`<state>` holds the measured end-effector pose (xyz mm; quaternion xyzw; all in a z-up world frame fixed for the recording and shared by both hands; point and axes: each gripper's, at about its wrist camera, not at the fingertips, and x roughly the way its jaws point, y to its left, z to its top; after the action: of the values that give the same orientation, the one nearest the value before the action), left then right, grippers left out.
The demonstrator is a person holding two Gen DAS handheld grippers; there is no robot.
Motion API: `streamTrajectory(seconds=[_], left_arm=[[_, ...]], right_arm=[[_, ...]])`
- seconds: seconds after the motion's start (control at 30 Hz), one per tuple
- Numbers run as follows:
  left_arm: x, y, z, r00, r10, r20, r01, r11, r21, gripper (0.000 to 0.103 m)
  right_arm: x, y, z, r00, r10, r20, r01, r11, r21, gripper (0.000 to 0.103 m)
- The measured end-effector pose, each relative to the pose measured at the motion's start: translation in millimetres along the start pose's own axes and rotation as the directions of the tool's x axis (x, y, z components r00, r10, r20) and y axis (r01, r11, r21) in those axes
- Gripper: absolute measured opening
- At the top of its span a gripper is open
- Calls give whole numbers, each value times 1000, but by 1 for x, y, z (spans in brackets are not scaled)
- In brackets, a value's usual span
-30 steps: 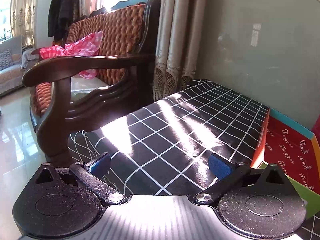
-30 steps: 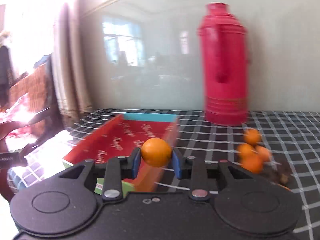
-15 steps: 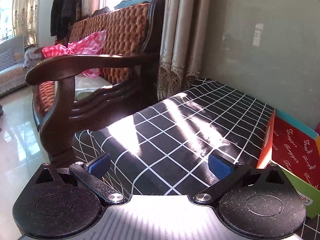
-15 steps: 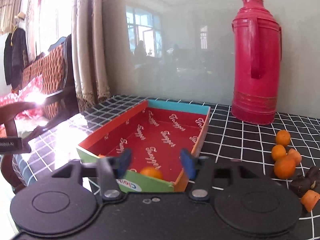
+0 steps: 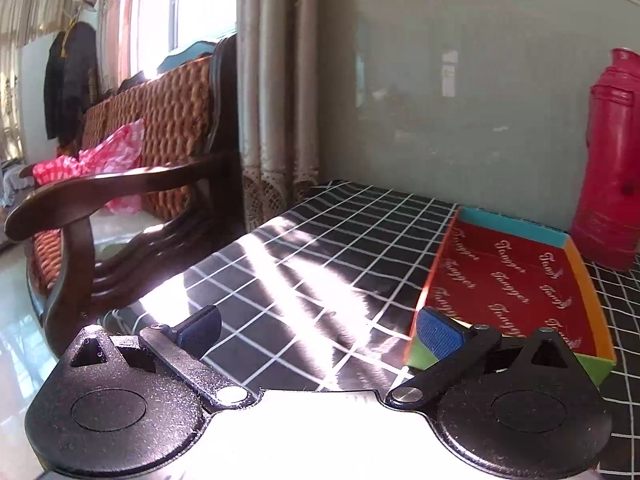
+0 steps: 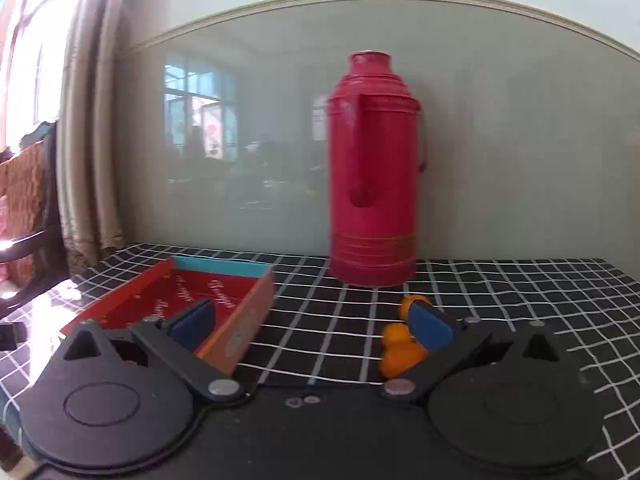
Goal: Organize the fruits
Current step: 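Move the left tool to the pile and grasp the yellow-brown potato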
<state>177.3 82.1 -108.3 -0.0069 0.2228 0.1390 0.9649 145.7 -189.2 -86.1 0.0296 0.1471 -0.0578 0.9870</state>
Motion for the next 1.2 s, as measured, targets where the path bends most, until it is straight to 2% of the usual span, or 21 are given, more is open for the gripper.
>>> streamTrajectory(seconds=[0.1, 0.2, 0.3, 0.43, 0.5, 0.67, 0.73, 0.83, 0.97, 1.03, 1.1, 1.2], left_arm=[[-17, -28, 1, 995, -78, 66, 74, 995, 61, 103], [-30, -58, 0, 977, -187, 100, 174, 977, 121, 103], [-46, -89, -5, 945, -301, 127, 275, 942, 192, 103], [-62, -132, -17, 895, -431, 119, 383, 876, 292, 103], [-66, -153, -24, 878, -469, 99, 413, 846, 338, 103], [-66, -195, -38, 842, -539, 15, 491, 777, 393, 103], [-63, -209, -43, 833, -553, -21, 514, 758, 403, 102], [-63, -224, -52, 822, -567, -55, 536, 736, 414, 102], [-57, -240, -58, 819, -566, -97, 551, 726, 413, 102], [-54, -243, -59, 816, -566, -121, 562, 727, 393, 97], [-48, -247, -59, 812, -564, -153, 576, 727, 375, 87], [-41, -253, -61, 814, -553, -176, 577, 736, 355, 84]], right_arm=[[2, -38, -3, 998, -13, -56, 18, 995, 101, 97], [-4, -61, -8, 992, -113, -50, 119, 983, 141, 97], [-9, -75, -11, 974, -219, -51, 224, 967, 123, 97], [-15, -97, -19, 953, -291, -86, 302, 940, 160, 97], [-19, -108, -22, 941, -324, -97, 337, 927, 166, 97], [-37, -131, -27, 915, -397, -71, 403, 894, 193, 97], [-41, -137, -27, 902, -427, -63, 431, 882, 191, 97], [-46, -148, -28, 898, -435, -62, 438, 874, 211, 97], [-50, -155, -27, 895, -444, -50, 444, 870, 212, 97], [-52, -157, -27, 892, -449, -42, 447, 870, 207, 97], [-52, -159, -27, 892, -450, -40, 448, 870, 206, 97], [-54, -162, -29, 895, -443, -47, 442, 871, 214, 97]])
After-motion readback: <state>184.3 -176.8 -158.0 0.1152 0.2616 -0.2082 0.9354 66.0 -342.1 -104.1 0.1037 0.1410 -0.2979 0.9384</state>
